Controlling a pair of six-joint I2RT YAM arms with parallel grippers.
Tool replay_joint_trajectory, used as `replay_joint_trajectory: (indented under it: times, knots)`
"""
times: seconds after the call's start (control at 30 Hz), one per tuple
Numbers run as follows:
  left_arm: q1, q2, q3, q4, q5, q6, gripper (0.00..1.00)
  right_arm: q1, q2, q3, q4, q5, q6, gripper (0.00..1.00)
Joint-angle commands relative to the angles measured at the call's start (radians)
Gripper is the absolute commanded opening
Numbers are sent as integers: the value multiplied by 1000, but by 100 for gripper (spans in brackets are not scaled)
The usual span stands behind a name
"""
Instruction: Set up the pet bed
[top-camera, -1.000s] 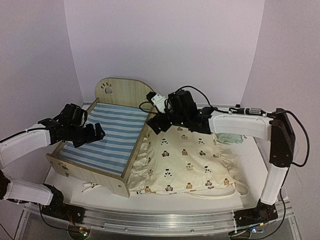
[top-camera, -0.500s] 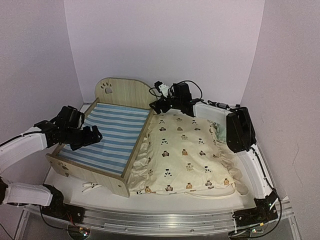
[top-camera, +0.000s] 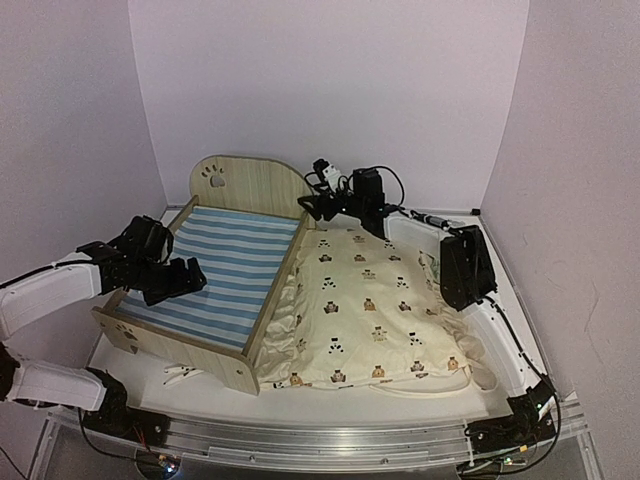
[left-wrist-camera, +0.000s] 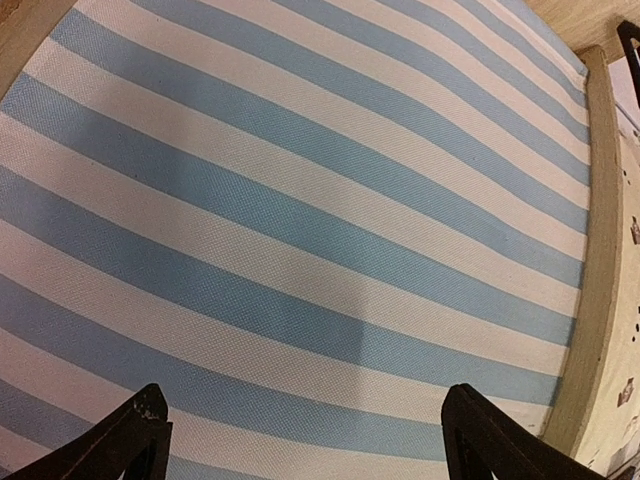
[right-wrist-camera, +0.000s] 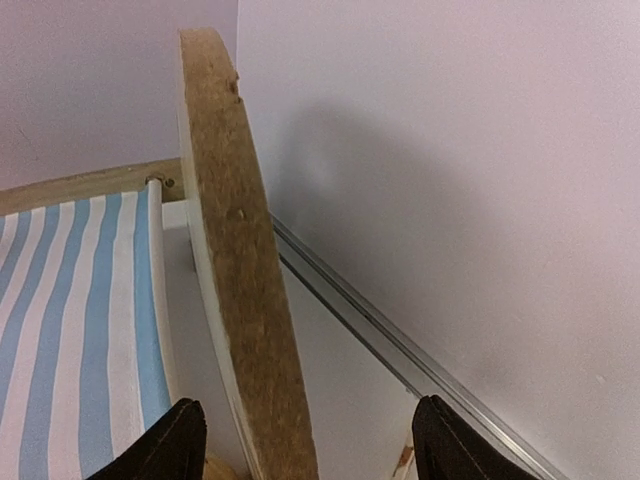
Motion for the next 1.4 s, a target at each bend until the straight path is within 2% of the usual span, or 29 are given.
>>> replay_joint_trajectory:
  times: [0.0, 0.07, 0.13, 0.33, 0.4, 0.67, 0.9, 1.13, 1.37]
  knots:
    - [-3, 23, -6, 34, -2, -3, 95, 4, 80, 102, 99, -48, 18, 67]
    - [-3, 37, -10, 42, 0, -8, 95, 4, 90, 104, 108, -44, 7, 60]
    - [-3, 53, -7, 45, 7, -12, 94, 1, 83, 83, 116, -41, -9, 47]
    - [-3, 75, 33, 26, -3, -6, 94, -14, -3, -100, 205, -45, 8, 12]
    - [-2, 79, 43, 26, -5, -2, 94, -19, -34, -168, 227, -38, 11, 4]
    - [-2, 65, 52, 21, 14, 8, 94, -30, -252, -537, 404, -30, 19, 0]
    - [-3, 13, 64, -7, 9, 18, 94, -32, -418, -802, 475, -8, 8, 0]
    - [-4, -19, 66, 2, 19, 21, 94, -32, -555, -1032, 519, 99, -33, 0]
    - [-4, -22, 77, 28, 23, 21, 93, -32, -707, -1240, 519, 291, -91, 0]
